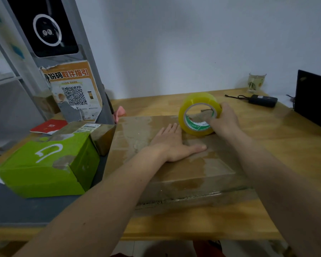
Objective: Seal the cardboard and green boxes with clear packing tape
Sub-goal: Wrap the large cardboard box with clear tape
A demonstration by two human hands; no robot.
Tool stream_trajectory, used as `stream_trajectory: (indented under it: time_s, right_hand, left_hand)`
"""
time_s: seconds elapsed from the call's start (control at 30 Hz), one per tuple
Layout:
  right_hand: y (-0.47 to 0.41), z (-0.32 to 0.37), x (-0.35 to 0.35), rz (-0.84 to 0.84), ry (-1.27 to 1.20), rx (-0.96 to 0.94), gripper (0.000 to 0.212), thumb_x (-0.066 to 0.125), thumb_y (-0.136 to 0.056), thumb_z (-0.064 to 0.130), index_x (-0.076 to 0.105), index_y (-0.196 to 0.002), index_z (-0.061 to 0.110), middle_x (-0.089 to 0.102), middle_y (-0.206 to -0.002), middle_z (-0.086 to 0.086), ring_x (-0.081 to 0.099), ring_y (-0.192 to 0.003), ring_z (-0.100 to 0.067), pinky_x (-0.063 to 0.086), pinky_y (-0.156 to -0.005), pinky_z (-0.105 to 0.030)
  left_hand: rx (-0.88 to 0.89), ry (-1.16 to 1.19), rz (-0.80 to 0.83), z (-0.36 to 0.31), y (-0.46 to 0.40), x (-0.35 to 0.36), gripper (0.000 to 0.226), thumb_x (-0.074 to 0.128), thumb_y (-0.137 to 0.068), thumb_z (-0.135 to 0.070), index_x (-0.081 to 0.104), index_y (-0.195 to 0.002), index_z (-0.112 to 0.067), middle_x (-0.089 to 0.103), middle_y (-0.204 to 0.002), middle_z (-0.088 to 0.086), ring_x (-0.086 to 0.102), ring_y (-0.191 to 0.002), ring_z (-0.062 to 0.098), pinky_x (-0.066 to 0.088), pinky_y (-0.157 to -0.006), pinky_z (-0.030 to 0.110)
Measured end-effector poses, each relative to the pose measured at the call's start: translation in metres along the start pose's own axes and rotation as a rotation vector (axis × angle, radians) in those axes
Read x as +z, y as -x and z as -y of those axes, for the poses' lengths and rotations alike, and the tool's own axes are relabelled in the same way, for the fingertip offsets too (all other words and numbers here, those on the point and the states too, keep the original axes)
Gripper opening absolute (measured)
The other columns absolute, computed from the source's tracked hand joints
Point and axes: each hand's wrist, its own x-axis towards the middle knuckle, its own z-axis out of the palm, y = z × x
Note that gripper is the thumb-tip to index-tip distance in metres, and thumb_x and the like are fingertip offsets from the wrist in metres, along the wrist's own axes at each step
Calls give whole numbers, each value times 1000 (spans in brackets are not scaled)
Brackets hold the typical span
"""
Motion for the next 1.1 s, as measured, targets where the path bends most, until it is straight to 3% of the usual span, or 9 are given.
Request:
stream_trajectory:
  time_s: [0.17, 0.27, 0.37, 0.5, 0.6, 0.7, 0.77, 0.93, 1.1]
  right_hand:
    - [-8, 1, -14, 23, 45, -31, 25, 53, -89, 2, 51, -112, 11, 55, -106, -9, 49, -92, -23, 36, -65, -29]
    - [-10, 4, -16, 7, 155, -66, 24, 50, -87, 0, 48, -107, 11, 52, -101, -9, 48, -91, -26, 35, -68, -33]
    - [-11, 5, -9, -34, 147, -52, 25, 50, -86, -1, 48, -108, 10, 51, -98, -8, 49, -90, -27, 36, -69, -35]
    - [-16, -6, -5, -19, 21, 25, 28, 63, -82, 9, 58, -110, 10, 62, -101, -8, 58, -94, -28, 48, -73, -38]
    - [-16, -13, -6, 32, -41, 34, 29, 64, -83, 12, 61, -112, 10, 64, -103, -9, 60, -96, -27, 52, -80, -38]
    - [-21, -8, -12, 108, -1, -20, 20, 59, -82, 8, 60, -102, 7, 61, -93, -10, 59, -89, -29, 45, -64, -31]
    - [-25, -3, -18, 118, 20, -41, 20, 58, -81, 5, 59, -101, 6, 59, -91, -11, 59, -89, -31, 46, -66, -34]
    - [-40, -16, -78, -28, 232, -37, 47, 52, -84, 3, 54, -129, 16, 60, -116, -12, 56, -100, -31, 46, -78, -36]
    - [-34, -34, -96, -189, 207, -71, 27, 55, -91, 10, 61, -116, 18, 60, -108, -8, 51, -93, -26, 33, -70, -30]
  left_hand:
    - [-266, -73, 10, -9, 0, -4, 126, 17, -72, -94, -7, -154, -3, -12, -162, 18, -11, -150, 33, -5, -122, 45]
    - [-324, -95, 32, -13, -4, -4, 124, 17, -72, -94, -7, -155, -4, -12, -161, 21, -12, -149, 38, -4, -120, 54]
    - [-204, -87, 53, -17, -13, -5, 107, 18, -82, -85, -6, -156, -11, -11, -163, 11, -13, -150, 30, -5, -117, 61]
    - [65, 33, -39, -8, -19, -3, 86, 29, -94, -70, 1, -158, -19, -2, -165, 0, -3, -151, 15, 0, -123, 43]
    - [1, 41, -74, -2, -17, 2, 102, 31, -87, -79, 0, -157, -12, -1, -165, 3, -2, -152, 17, 2, -123, 37]
    - [-38, -19, -33, -7, -15, 1, 111, 23, -81, -86, -4, -156, -9, -6, -165, 5, -6, -151, 19, -1, -122, 37]
    - [-36, -26, -19, -9, -14, 0, 112, 21, -80, -87, -4, -156, -9, -7, -165, 6, -6, -151, 19, -1, -122, 36]
    - [-41, -35, 21, -6, -12, 0, 116, 19, -77, -89, -7, -156, -8, -9, -164, 7, -6, -151, 20, -1, -122, 36]
    - [-33, -56, 25, -7, -13, -1, 113, 18, -78, -88, -6, -156, -9, -9, -164, 6, -7, -151, 20, -2, -123, 37]
